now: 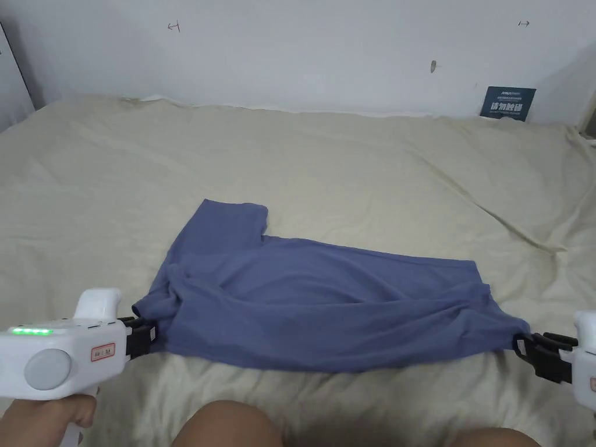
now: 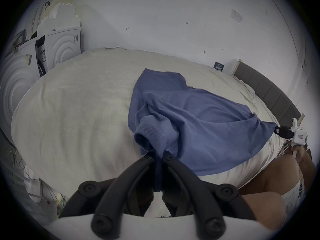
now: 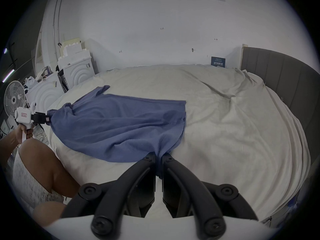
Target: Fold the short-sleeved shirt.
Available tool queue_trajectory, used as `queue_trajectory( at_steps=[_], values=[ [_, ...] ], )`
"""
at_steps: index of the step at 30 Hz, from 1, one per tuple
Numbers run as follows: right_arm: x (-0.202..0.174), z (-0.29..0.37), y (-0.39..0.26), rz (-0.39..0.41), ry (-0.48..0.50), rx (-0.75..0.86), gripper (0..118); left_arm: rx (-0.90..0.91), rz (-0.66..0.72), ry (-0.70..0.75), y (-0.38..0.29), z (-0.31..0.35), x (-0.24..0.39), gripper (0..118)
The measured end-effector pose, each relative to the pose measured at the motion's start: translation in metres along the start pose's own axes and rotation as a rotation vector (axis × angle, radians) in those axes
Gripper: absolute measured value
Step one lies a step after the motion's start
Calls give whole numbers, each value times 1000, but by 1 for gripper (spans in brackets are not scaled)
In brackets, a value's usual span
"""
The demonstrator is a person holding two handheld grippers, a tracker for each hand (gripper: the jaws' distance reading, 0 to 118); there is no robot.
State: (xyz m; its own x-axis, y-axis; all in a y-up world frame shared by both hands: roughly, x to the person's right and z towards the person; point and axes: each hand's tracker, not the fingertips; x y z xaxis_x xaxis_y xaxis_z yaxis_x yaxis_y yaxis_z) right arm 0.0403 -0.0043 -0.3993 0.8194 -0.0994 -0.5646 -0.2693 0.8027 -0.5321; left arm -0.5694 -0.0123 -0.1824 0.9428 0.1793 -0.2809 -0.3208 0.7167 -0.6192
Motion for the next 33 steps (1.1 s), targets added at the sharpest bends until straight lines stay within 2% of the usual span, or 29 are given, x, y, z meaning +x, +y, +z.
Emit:
queue_trajectory(
  at_steps=[5, 6, 7, 8, 9, 10, 11, 12, 13, 15, 19, 20, 21, 22, 23, 25, 27, 33],
  values=[
    [-4, -14, -18, 2, -23, -79, 6, -54, -24, 37, -14, -17, 1, 8],
    [-6, -16, -23, 16, -41, -84, 6, -56, -28, 37, -18, -24, -3, 13],
    [-5, -18, -25, 17, -36, -96, 6, -58, -45, 47, -20, -24, -3, 25],
    [-5, -20, -27, 6, -27, -117, 10, -61, -71, 66, -21, -25, -4, 44],
    [0, -27, -32, 8, -32, -129, 20, -70, -93, 94, -23, -25, -6, 52],
    [0, -28, -35, 39, -68, -130, 39, -79, -89, 86, -24, -26, -9, 53],
    [1, -29, -37, 48, -82, -139, 72, -80, -83, 79, -25, -24, -15, 56],
    [7, -29, -39, 23, -56, -165, 82, -78, -75, 74, -26, -19, -21, 62],
    [11, -28, -41, 4, -41, -177, 81, -77, -79, 82, -26, -14, -25, 70],
    [17, -20, -45, 11, -49, -158, 80, -58, -124, 126, -27, 2, -34, 71],
    [29, 3, -40, 16, -64, -134, 78, -3, -160, 139, -21, 45, -45, 67],
    [30, 8, -37, 29, -68, -120, 72, 18, -170, 141, -16, 50, -44, 62],
    [27, 15, -32, 55, -78, -89, 55, 47, -179, 150, -10, 55, -42, 44],
    [27, 18, -29, 74, -97, -56, 26, 80, -182, 177, -3, 62, -32, 13],
    [26, 19, -24, 79, -120, -37, 0, 112, -173, 185, 2, 64, -29, 0],
    [28, 19, -11, 28, -65, -23, 0, 101, -150, 98, 17, 59, -21, 0],
    [21, 16, 1, 63, -79, 6, 0, 140, -188, 114, 30, 52, -3, 0],
    [21, -30, 44, 104, -54, 20, 0, 100, -200, 12, 68, 4, 34, 0]
  ],
)
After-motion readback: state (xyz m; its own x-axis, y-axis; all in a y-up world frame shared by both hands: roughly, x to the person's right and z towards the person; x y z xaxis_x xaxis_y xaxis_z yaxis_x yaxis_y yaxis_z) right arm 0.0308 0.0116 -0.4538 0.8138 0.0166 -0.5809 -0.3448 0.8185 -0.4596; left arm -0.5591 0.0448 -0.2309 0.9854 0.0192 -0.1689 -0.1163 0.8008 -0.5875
